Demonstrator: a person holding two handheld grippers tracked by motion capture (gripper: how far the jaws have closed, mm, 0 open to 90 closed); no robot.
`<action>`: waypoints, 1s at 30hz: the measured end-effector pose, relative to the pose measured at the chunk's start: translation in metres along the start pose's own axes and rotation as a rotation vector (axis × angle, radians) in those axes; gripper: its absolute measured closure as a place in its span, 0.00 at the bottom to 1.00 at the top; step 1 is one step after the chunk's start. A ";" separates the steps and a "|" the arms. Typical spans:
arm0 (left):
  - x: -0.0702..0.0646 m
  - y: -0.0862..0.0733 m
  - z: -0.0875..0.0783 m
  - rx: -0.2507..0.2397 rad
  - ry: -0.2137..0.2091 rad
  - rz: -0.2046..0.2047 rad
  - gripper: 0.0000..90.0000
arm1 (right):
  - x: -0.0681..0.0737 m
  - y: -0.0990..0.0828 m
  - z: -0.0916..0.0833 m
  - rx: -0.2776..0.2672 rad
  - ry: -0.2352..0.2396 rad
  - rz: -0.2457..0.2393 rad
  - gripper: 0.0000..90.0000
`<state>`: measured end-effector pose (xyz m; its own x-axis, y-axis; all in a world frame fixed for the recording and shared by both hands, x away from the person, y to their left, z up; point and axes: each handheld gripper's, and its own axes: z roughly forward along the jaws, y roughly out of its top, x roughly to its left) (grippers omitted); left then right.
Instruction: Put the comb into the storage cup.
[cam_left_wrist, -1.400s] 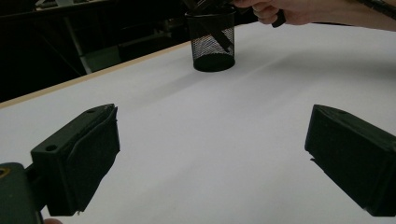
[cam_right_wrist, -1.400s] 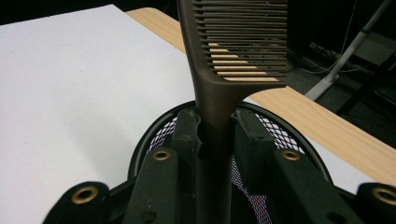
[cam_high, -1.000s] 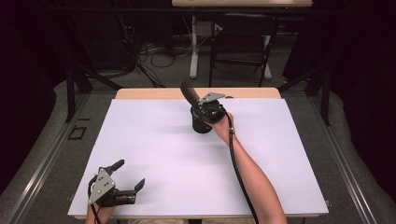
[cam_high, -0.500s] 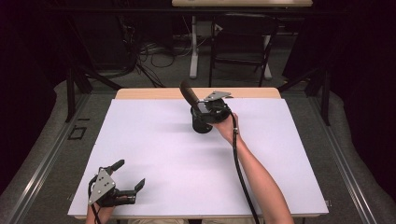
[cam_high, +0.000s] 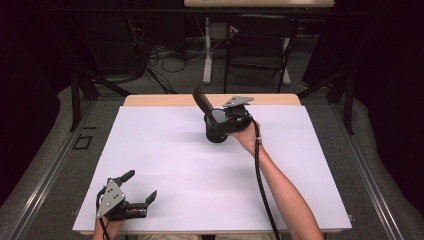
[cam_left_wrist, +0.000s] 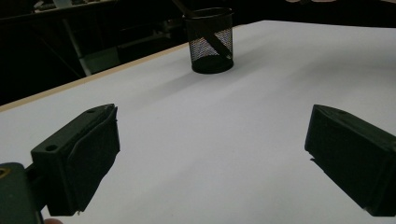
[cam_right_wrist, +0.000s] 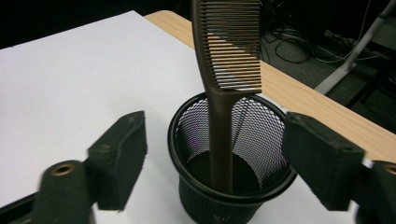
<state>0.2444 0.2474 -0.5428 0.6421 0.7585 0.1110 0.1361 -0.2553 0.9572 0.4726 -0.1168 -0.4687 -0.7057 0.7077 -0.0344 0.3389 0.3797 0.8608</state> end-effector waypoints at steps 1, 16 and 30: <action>0.000 0.000 0.000 0.000 -0.001 0.000 0.04 | 0.001 0.000 -0.003 0.005 0.006 0.001 0.21; -0.001 0.002 0.009 -0.001 -0.021 0.004 0.04 | 0.005 -0.009 -0.029 0.045 0.071 -0.015 0.08; -0.001 0.000 0.005 0.000 -0.016 0.000 0.04 | 0.013 -0.024 -0.050 0.077 0.110 -0.028 0.02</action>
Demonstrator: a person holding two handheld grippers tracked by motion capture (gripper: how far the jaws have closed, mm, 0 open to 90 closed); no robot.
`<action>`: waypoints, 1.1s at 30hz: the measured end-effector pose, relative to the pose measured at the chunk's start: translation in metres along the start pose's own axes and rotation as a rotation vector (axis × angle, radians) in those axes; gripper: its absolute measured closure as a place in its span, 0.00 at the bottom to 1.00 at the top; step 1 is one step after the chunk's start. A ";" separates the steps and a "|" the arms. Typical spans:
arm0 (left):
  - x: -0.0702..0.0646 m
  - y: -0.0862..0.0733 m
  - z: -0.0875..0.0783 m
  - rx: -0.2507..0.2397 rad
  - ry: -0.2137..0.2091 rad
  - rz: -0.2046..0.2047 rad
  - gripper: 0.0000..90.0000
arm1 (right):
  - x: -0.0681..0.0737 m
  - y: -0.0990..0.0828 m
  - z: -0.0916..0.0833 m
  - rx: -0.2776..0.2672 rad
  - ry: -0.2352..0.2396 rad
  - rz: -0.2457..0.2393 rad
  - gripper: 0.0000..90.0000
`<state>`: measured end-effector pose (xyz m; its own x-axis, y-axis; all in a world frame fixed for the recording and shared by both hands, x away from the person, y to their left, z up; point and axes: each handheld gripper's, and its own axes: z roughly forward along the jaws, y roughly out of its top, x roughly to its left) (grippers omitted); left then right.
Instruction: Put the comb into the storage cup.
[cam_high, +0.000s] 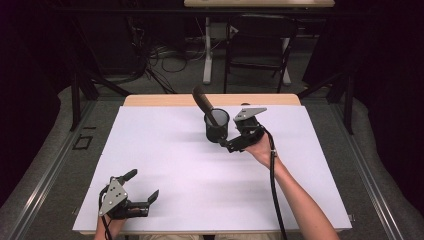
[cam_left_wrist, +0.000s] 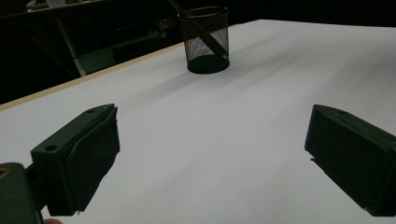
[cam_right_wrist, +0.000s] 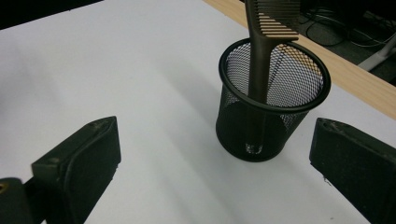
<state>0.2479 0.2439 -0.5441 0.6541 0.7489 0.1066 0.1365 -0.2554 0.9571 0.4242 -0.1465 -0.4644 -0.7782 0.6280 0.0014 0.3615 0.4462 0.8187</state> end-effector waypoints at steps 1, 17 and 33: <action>0.000 0.000 0.000 -0.001 -0.001 0.002 0.04 | 0.001 -0.001 -0.002 0.002 0.002 -0.001 0.02; -0.001 0.000 -0.001 -0.003 0.002 0.000 0.04 | 0.015 -0.025 -0.029 0.025 0.034 0.012 0.00; -0.001 0.000 -0.001 -0.003 0.001 0.003 0.04 | 0.022 -0.053 -0.046 0.075 0.035 0.028 0.00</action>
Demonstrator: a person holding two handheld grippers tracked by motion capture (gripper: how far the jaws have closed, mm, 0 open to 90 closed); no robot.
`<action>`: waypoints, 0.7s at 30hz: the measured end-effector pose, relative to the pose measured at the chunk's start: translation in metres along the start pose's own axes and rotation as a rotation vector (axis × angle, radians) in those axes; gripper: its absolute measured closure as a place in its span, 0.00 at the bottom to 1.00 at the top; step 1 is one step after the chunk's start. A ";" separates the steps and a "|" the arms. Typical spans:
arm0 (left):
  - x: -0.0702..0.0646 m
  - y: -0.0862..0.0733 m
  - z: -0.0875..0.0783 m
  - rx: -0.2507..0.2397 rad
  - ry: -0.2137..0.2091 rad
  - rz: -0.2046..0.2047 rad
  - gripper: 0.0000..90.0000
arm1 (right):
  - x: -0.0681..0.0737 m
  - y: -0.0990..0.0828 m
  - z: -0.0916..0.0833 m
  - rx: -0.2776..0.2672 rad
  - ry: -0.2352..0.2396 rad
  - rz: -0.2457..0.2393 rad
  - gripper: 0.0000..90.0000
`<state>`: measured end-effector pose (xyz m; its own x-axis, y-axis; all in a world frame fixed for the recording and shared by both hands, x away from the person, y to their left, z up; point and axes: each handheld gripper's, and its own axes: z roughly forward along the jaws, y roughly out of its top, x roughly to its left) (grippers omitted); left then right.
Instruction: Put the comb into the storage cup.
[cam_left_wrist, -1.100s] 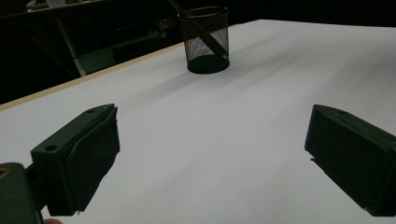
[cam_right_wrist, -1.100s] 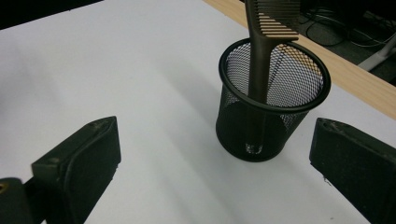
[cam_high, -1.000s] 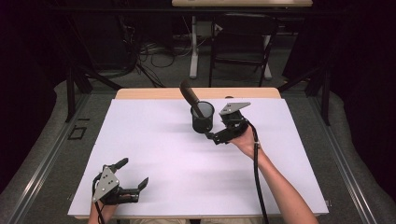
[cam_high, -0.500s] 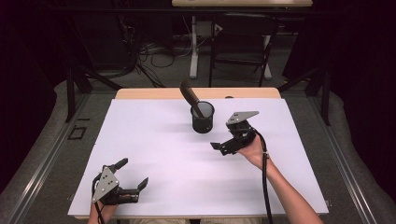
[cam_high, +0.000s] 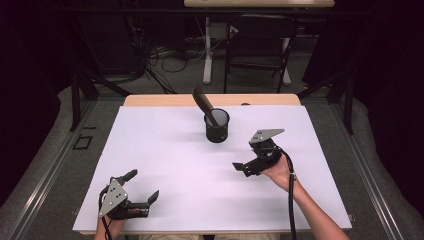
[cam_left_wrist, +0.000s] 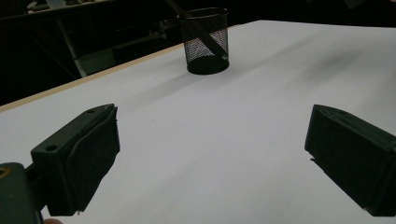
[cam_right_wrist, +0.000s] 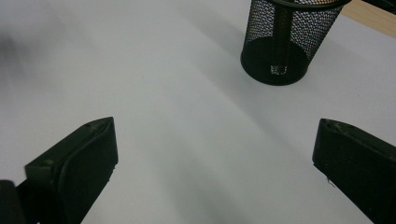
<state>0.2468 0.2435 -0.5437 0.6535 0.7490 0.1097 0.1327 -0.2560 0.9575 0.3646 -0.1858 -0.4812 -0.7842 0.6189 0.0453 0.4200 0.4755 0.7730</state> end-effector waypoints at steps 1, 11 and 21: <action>0.000 0.000 0.000 0.000 0.001 -0.003 0.04 | 0.000 -0.002 -0.001 -0.001 -0.002 0.001 0.00; 0.000 0.000 0.000 0.003 0.001 0.004 0.04 | 0.006 -0.017 -0.012 0.011 -0.010 -0.007 0.00; 0.000 0.000 0.000 0.003 0.001 0.003 0.04 | 0.015 -0.031 -0.021 0.016 -0.019 -0.011 0.00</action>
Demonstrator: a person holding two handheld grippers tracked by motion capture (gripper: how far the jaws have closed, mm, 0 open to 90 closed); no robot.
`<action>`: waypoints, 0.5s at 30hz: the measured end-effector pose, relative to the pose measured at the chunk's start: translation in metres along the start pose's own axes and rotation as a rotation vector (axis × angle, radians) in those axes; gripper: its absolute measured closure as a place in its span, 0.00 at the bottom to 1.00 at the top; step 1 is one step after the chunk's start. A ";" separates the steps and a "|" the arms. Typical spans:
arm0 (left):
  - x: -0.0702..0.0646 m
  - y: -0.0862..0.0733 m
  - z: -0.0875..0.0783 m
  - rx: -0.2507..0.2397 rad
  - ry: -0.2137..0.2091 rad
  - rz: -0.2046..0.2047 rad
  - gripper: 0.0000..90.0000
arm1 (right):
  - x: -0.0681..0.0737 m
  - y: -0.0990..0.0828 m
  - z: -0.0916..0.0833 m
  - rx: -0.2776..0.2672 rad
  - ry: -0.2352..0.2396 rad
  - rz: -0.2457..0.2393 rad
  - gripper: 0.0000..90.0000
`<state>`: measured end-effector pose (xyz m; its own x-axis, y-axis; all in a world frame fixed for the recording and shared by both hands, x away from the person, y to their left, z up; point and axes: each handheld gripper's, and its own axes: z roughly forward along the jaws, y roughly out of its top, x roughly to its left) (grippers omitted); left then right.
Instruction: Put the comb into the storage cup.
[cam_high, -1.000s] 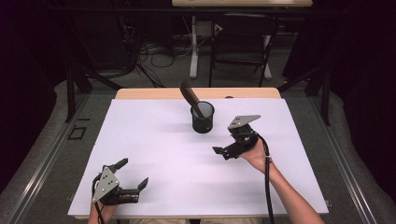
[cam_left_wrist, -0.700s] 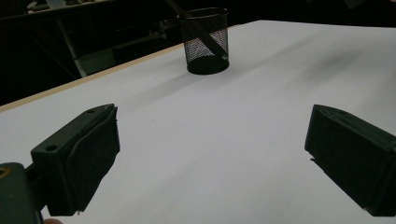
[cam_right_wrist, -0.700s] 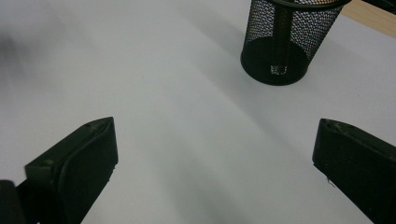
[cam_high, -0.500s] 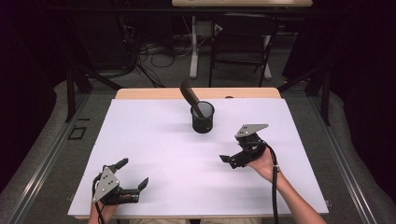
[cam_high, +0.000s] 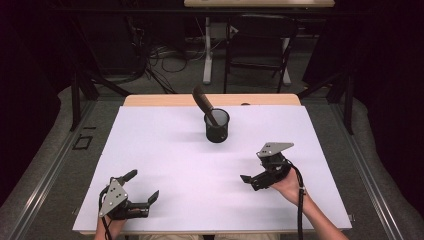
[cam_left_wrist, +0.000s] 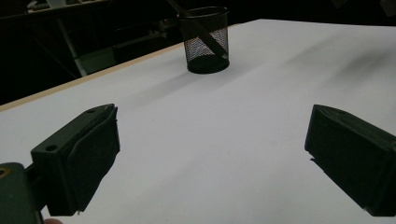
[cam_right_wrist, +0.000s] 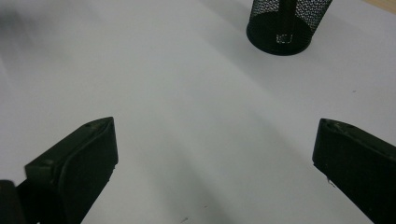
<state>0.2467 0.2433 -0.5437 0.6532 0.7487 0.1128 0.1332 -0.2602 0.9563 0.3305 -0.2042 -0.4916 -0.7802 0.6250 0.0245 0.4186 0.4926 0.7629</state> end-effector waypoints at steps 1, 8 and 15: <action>0.000 0.000 0.000 0.000 0.000 0.000 0.04 | 0.001 -0.001 -0.001 0.002 -0.001 -0.004 0.00; 0.000 0.000 0.000 0.000 0.001 -0.002 0.04 | 0.005 -0.011 -0.009 -0.001 -0.008 0.000 0.00; 0.000 0.000 0.000 -0.001 0.000 -0.002 0.04 | 0.008 -0.020 -0.014 -0.001 -0.022 -0.008 0.00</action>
<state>0.2464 0.2433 -0.5436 0.6527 0.7494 0.1112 0.1338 -0.2585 0.9567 0.3092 -0.2174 -0.4972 -0.7735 0.6338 0.0041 0.4117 0.4974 0.7636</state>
